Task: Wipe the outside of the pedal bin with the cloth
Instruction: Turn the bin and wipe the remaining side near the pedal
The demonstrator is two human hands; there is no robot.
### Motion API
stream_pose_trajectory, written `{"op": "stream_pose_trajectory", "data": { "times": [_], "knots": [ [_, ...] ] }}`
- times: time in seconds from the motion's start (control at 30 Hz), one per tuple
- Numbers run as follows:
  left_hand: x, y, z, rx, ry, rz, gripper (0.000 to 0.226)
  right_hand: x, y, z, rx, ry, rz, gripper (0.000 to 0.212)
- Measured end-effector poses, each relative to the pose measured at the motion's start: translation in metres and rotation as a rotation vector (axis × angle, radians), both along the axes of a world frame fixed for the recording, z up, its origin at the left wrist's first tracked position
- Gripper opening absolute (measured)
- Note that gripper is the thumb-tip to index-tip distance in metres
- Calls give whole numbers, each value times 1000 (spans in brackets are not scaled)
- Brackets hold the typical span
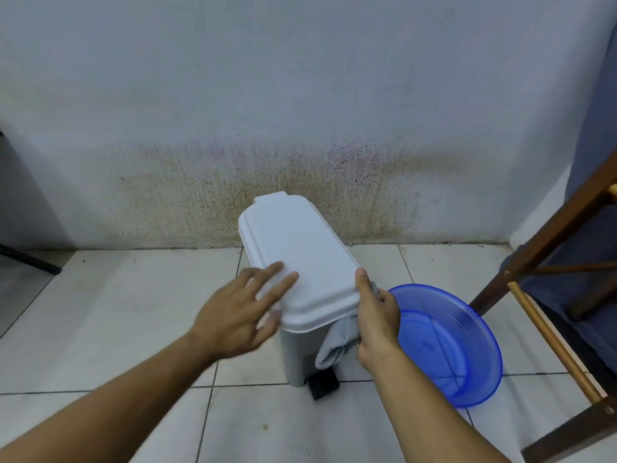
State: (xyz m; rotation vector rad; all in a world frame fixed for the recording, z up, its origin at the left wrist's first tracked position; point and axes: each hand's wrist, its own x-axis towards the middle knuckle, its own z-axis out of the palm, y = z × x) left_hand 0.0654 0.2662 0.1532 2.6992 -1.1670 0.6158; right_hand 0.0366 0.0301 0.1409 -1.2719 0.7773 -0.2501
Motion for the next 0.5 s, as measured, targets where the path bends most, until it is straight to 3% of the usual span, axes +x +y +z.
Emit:
{"op": "stream_pose_trajectory", "data": {
  "times": [0.27,0.37,0.5],
  "knots": [
    [65,23,35,340,159,-110,91,4,-10,0,1,49,40,67],
    [63,18,27,328,252,-43,90,10,-19,2,-48,64,121,64],
    [37,-6,7,188,210,80,87,17,-26,2,-108,33,118,50]
  ]
}}
